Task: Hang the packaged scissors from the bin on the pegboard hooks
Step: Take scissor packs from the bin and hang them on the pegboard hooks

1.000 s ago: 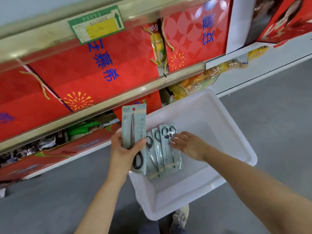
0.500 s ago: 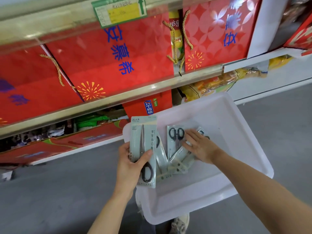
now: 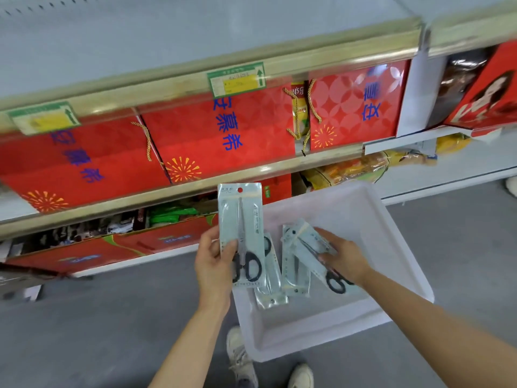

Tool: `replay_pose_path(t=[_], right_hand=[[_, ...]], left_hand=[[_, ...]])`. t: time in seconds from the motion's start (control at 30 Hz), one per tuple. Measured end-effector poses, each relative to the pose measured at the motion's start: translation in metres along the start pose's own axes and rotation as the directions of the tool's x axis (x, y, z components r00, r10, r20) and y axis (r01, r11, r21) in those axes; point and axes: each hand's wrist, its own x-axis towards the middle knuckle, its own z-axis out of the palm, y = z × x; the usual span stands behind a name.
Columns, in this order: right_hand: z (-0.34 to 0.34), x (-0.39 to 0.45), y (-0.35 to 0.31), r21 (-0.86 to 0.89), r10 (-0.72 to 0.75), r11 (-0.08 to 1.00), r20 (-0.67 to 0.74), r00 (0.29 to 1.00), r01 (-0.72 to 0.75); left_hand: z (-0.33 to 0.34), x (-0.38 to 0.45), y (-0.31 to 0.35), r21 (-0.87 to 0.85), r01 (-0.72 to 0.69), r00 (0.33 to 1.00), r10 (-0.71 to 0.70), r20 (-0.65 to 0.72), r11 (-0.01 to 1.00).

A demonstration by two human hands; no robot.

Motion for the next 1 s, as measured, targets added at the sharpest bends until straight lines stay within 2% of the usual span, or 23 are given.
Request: replay_pose_path(t=[0.07, 0.2, 0.37, 0.5, 0.6, 0.77, 1.0], right_hand=[[-0.013, -0.007, -0.030, 0.184, -0.011, 0.983, -0.086, 0.996, 0.027], [-0.041, -0.024, -0.105, 0.429, -0.068, 0.885, -0.264, 0.962, 0.180], [-0.078, -0.045, -0.204, 0.576, -0.170, 0.712, -0.413, 0.895, 0.401], [-0.112, -0.066, -0.275, 0.595, -0.218, 0.601, -0.521, 0.825, 0.534], [-0.134, -0.075, -0.319, 0.557, -0.224, 0.584, -0.588, 0.777, 0.590], [-0.158, -0.093, -0.381, 0.523, -0.275, 0.539, -0.631, 0.725, 0.660], [-0.182, -0.097, -0.449, 0.499, -0.266, 0.491, -0.694, 0.668, 0.714]], left_hand=[[0.001, -0.003, 0.023, -0.024, -0.059, 0.998, 0.058, -0.016, 0.998], [0.003, -0.004, 0.080, -0.055, -0.187, 0.981, 0.183, -0.068, 0.981], [0.002, -0.008, 0.162, -0.122, -0.360, 0.929, 0.344, -0.136, 0.925], [-0.008, -0.005, 0.218, -0.149, -0.484, 0.867, 0.448, -0.219, 0.862], [-0.019, -0.004, 0.255, -0.164, -0.547, 0.829, 0.505, -0.240, 0.821], [-0.037, -0.006, 0.306, -0.132, -0.594, 0.787, 0.540, -0.300, 0.793], [-0.055, 0.006, 0.368, -0.162, -0.634, 0.756, 0.562, -0.336, 0.756]])
